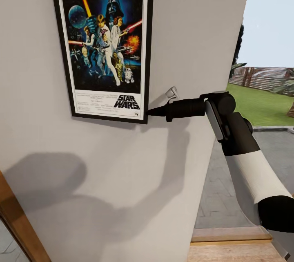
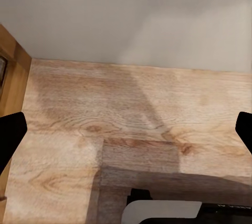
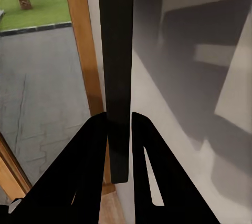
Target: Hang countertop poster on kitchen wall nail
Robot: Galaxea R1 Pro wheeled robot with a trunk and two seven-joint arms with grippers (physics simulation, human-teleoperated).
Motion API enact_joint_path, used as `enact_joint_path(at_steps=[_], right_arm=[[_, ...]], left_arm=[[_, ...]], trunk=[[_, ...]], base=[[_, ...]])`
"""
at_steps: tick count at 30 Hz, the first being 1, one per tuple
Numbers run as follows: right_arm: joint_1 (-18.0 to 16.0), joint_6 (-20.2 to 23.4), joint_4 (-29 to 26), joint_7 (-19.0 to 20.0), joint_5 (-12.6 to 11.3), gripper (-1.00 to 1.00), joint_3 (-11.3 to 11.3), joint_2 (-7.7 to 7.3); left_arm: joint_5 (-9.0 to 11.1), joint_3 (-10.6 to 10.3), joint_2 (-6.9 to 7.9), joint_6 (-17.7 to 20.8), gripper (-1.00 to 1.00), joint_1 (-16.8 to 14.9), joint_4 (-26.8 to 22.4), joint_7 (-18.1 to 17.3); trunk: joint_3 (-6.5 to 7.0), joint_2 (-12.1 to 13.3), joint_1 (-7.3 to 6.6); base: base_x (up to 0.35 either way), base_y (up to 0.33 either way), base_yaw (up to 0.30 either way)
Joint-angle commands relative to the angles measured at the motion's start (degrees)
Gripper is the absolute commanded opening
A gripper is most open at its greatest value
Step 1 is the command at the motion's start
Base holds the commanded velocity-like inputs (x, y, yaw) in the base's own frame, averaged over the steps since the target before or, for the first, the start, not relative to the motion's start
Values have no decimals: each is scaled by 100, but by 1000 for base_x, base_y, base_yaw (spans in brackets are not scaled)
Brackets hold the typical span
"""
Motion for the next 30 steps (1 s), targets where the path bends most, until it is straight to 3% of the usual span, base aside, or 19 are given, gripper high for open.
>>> enact_joint_path(at_steps=[1,20,25,26,30], right_arm=[[-2,38,4,-14,-5,-100,9,-6],[72,-38,-23,-14,-22,-100,42,-14],[282,-346,-39,-8,-25,-100,46,-14],[450,-467,-38,-12,-30,-100,51,-14],[546,-492,-39,-14,-29,-100,52,-14]], left_arm=[[60,13,-1,5,100,3,-3,-49],[60,21,-1,5,100,3,-3,-49],[60,30,-1,5,100,3,-3,-49],[60,28,-1,5,100,3,-3,-49],[60,28,-1,5,100,3,-3,-49]], trunk=[[-1,-3,2],[-1,-3,2],[-1,-3,2],[-1,-3,2],[-1,-3,2]], base=[[0,0,0],[0,0,0],[0,0,0],[0,0,0],[0,0,0]])
